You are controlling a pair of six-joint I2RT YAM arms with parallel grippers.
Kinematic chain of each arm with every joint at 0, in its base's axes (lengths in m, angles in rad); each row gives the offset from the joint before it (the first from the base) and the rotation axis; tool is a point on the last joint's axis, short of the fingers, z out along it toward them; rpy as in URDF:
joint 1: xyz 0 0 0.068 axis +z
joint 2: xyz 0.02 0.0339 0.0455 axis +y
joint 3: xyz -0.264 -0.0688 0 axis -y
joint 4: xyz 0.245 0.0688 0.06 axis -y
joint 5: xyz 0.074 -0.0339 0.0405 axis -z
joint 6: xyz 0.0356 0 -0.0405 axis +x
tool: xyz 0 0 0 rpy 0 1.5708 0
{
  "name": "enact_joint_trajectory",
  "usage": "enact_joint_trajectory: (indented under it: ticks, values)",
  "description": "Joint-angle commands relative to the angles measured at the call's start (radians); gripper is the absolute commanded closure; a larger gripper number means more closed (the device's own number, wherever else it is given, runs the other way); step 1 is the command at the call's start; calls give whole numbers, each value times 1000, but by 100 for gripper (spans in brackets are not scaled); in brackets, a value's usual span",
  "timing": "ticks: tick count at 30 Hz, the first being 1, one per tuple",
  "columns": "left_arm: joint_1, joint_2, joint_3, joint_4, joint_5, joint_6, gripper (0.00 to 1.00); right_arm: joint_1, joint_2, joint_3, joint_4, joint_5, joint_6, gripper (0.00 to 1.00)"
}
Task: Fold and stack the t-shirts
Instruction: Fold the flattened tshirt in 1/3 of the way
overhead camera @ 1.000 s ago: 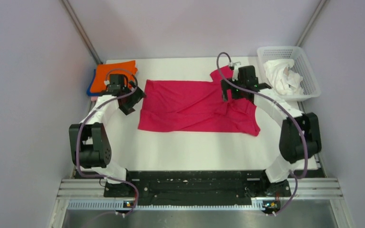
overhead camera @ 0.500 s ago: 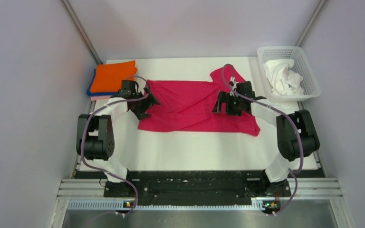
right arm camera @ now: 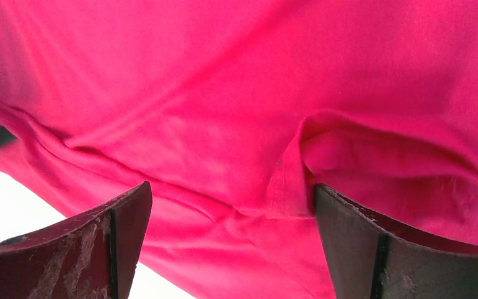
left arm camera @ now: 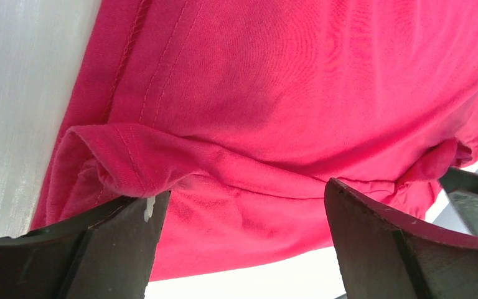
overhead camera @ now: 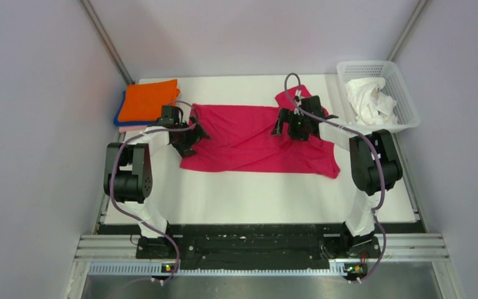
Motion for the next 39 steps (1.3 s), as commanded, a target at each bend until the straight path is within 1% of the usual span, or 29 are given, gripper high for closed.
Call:
enact_joint_trajectory:
  ticks: [1, 3, 5, 7, 10, 14, 17, 20, 23, 29, 32, 36, 39]
  values:
    - [6, 11, 25, -4, -54, 28, 1, 12, 41, 143, 99, -4, 82, 1]
    - [6, 2, 24, -14, -63, 33, 1, 12, 64, 190, 103, -8, 90, 1]
    - [6, -9, 27, -33, -69, 42, 1, 11, 68, 245, 26, 37, 56, 1]
    - [6, -21, 22, -41, -71, 50, 1, 11, 41, 261, -33, 96, 12, 1]
    - [6, -33, 17, -46, -74, 57, 1, 12, -26, 198, -89, 141, -36, 1]
    - [6, -31, 15, -46, -74, 63, 1, 12, -100, 80, -142, 123, -76, 1]
    - [6, -16, 12, -42, -72, 64, 1, 14, -127, 5, -128, 72, -75, 1]
    - [6, 2, 16, -41, -65, 63, 1, 25, -108, -20, -98, 50, -75, 1]
    - [6, 6, 13, -38, -65, 64, 1, 25, -50, 5, -88, 86, -74, 1]
    - [6, 0, 3, -52, -90, 73, 1, 3, 35, 119, -103, 262, -54, 1]
    - [7, -4, 1, -66, -108, 80, 1, -34, 66, 175, -118, 309, -79, 1]
    - [8, -17, -3, -77, -123, 88, 1, -85, 115, 265, -175, 449, -135, 1]
    - [8, -30, -4, -86, -131, 97, 1, -101, 133, 333, -207, 535, -179, 1]
